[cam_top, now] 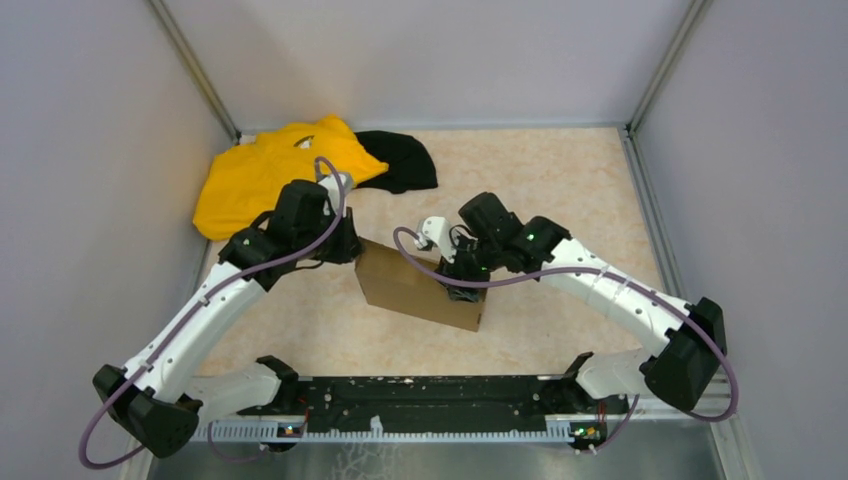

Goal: Fold the paper box

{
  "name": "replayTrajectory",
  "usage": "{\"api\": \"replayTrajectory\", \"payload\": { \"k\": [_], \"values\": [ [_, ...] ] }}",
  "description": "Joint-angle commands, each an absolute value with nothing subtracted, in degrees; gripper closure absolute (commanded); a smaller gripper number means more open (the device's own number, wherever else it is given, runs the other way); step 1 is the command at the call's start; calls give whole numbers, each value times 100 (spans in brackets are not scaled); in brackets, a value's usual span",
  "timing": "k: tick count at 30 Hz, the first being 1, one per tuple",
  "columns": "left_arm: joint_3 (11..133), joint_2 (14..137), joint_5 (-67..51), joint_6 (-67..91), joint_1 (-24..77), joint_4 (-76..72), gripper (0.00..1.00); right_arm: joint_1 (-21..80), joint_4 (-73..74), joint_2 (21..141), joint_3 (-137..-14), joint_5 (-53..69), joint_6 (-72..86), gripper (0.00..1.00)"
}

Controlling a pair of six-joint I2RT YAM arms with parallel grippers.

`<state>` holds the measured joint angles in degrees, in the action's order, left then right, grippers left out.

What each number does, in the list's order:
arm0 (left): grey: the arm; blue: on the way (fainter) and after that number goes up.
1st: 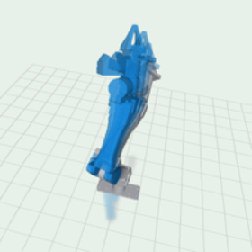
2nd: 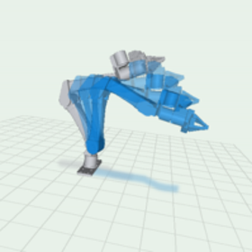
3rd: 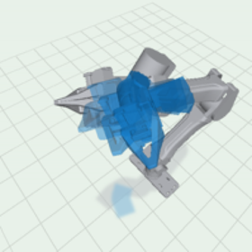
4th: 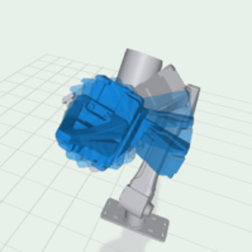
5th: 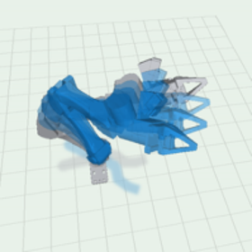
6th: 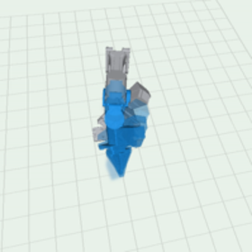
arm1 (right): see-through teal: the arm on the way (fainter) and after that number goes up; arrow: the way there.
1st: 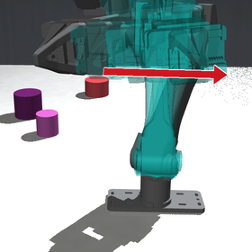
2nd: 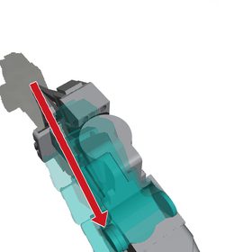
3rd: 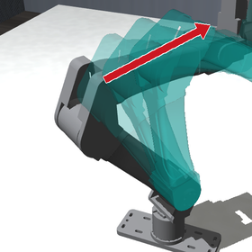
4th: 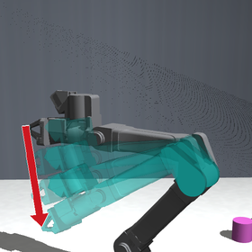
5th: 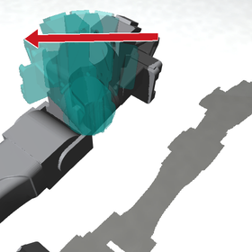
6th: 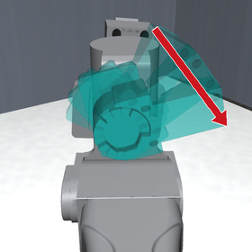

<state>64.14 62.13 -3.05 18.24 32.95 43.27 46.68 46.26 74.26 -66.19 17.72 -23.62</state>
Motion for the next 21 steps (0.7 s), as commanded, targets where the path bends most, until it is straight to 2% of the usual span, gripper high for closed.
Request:
{"api": "replayTrajectory", "payload": {
  "k": [1,9,21],
  "values": [
    [6451,6160,-902,2031,3425,5018,84,4588,3739,8090,-6672,1743,-2684,95],
    [6478,5983,-814,2005,3419,5200,82,4370,3744,8266,-6885,2222,-3004,95],
    [6806,6093,-789,1944,3369,5342,82,4349,3703,8472,-6922,2224,-3086,95]
  ]
}}
